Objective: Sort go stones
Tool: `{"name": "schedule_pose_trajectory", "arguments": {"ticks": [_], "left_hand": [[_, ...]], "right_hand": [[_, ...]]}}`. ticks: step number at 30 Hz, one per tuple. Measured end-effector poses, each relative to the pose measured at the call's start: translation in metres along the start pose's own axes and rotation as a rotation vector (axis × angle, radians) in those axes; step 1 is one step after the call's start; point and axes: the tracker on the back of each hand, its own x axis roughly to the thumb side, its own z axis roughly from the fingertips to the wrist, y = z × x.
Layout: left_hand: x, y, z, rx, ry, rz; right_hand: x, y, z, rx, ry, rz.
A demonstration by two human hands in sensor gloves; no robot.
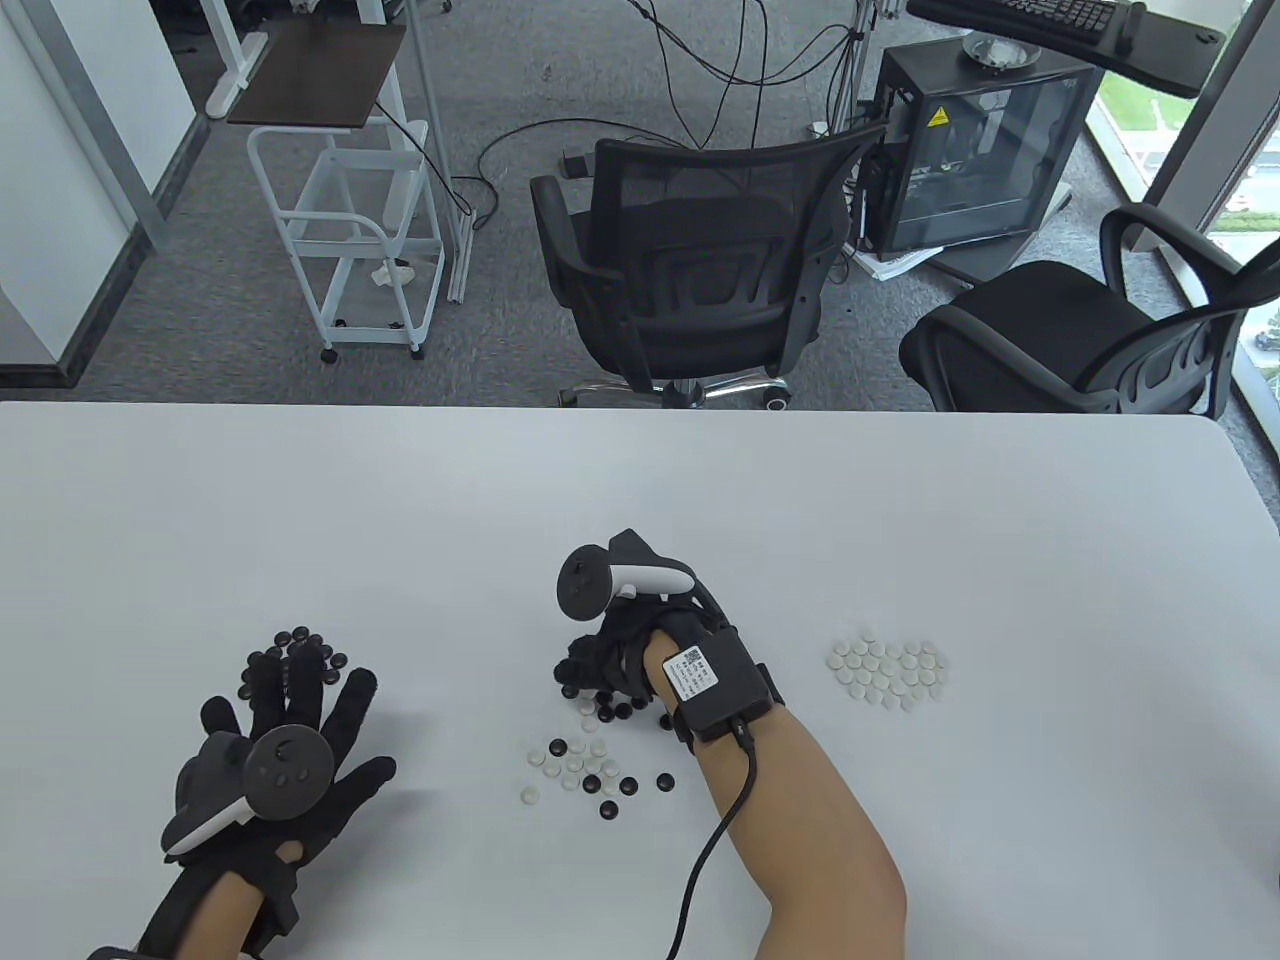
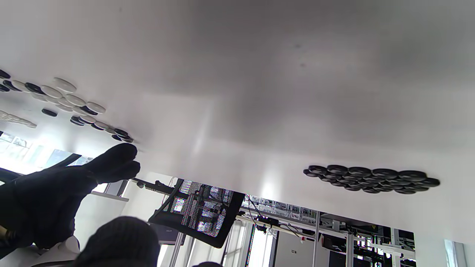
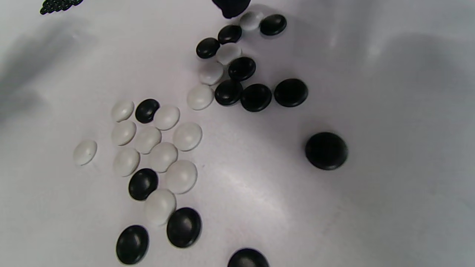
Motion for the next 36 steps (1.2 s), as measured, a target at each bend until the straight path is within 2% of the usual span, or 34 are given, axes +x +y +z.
{"name": "schedule_pose_trajectory", "arguments": {"ticks": [3, 5, 10, 14, 23, 29, 36], "left_hand": [[0.0, 0.0, 0.0, -0.004, 0.0, 0.002], [0.0, 0.0, 0.0, -0.005, 0.0, 0.002], [0.0, 0.0, 0.0, -0.01, 0.002, 0.0], [0.0, 0.0, 0.0, -0.015, 0.002, -0.001], [0.001, 0.002, 0.001, -0.004, 0.002, 0.002], [0.002, -0.001, -0.001, -0.019, 0.005, -0.015], [0.003, -0.004, -0.004, -0.035, 0.014, -0.023]], "right_hand": [[-0.004, -0.002, -0.008, -0.003, 0.054, 0.03], [-0.012, -0.006, -0.01, -0.036, 0.077, -0.03], [-0.041, -0.017, -0.004, -0.086, 0.208, -0.046], [-0.085, -0.017, 0.016, -0.111, 0.325, -0.19], [-0.167, 0.004, 0.082, -0.144, 0.546, -0.296], [-0.195, 0.02, 0.108, -0.188, 0.577, -0.384], [-0.206, 0.027, 0.124, -0.19, 0.608, -0.383]]}}
